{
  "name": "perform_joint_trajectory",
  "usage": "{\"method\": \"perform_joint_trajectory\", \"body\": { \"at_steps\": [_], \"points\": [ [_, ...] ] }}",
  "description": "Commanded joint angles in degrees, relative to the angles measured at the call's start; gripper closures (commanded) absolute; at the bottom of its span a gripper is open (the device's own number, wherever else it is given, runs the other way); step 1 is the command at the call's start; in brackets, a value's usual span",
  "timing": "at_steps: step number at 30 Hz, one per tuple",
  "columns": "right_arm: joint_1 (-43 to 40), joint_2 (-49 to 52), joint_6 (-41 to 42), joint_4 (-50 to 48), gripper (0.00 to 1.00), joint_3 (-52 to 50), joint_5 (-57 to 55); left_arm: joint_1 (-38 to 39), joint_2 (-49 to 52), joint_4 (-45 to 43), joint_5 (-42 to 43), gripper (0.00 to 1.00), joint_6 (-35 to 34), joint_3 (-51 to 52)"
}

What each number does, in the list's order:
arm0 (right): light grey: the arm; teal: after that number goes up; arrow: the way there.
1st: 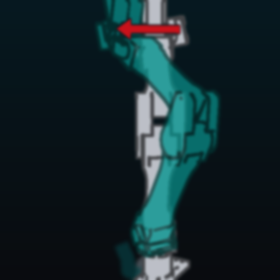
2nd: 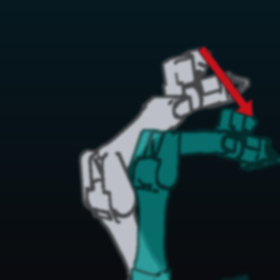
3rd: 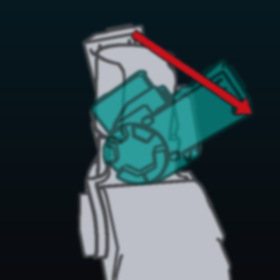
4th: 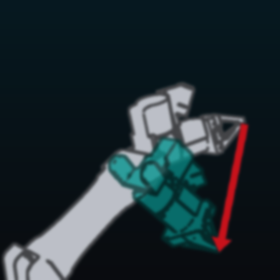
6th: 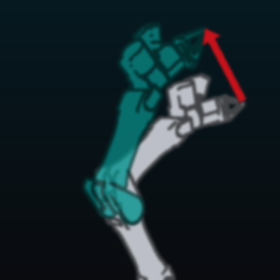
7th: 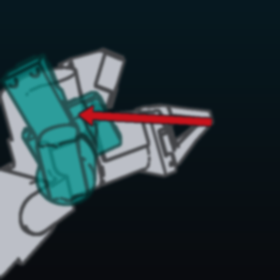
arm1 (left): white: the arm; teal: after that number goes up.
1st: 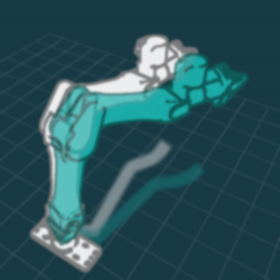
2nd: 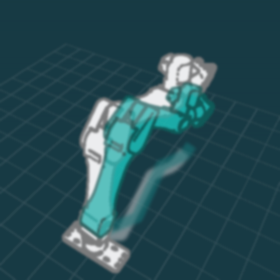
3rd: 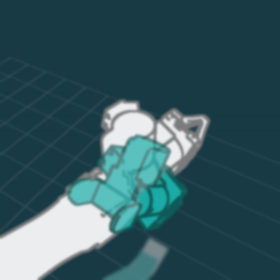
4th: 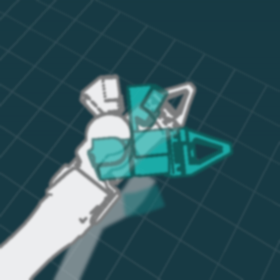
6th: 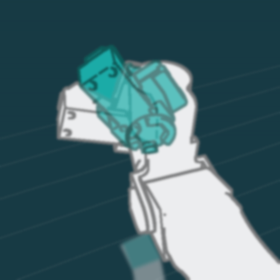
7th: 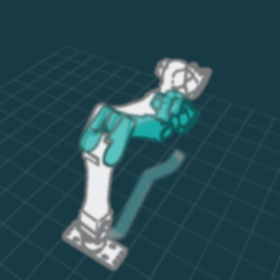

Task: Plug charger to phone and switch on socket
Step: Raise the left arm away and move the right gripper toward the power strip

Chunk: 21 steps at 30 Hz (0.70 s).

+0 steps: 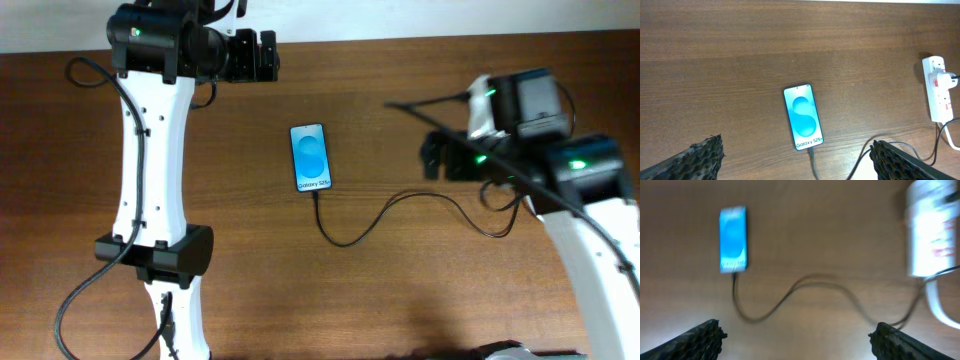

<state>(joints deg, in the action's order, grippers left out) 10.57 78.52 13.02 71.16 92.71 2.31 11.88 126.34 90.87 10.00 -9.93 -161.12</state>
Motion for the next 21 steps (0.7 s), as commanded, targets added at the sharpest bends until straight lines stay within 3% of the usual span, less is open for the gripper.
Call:
{"method": "perform_joint_trajectory", "body": {
  "at_steps": [1, 8, 11, 15, 18, 21],
  "points": [
    [-9.81, -0.59, 0.96, 0.26, 0.02, 7.15, -4.26, -0.04, 0.81, 0.15, -0.42, 0.01, 0.55, 0.09],
    [-41.46, 2.16, 0.72, -4.22, 0.02, 12.26, 1.01, -0.04, 0.81, 0.15, -0.42, 0.0, 0.55, 0.09],
    [-50.66, 6.84, 0.79, -7.96, 0.02, 12.26, 6.67, -0.04, 0.81, 0.15, -0.42, 0.01, 0.55, 0.09],
    [-54.21, 16.57, 0.87, -11.52, 0.02, 12.26, 9.46, -0.04, 0.81, 0.15, -0.42, 0.01, 0.55, 0.09],
    [-54.21, 27.1, -3.17, -14.99, 0.02, 12.26, 21.57, -0.04, 0.81, 0.15, -0.42, 0.01, 0.55, 0.09],
    [-54.21, 33.44, -3.13, -17.14, 0.02, 12.26, 22.16, -0.04, 0.81, 0.15, -0.42, 0.01, 0.55, 0.09]
  ]
}}
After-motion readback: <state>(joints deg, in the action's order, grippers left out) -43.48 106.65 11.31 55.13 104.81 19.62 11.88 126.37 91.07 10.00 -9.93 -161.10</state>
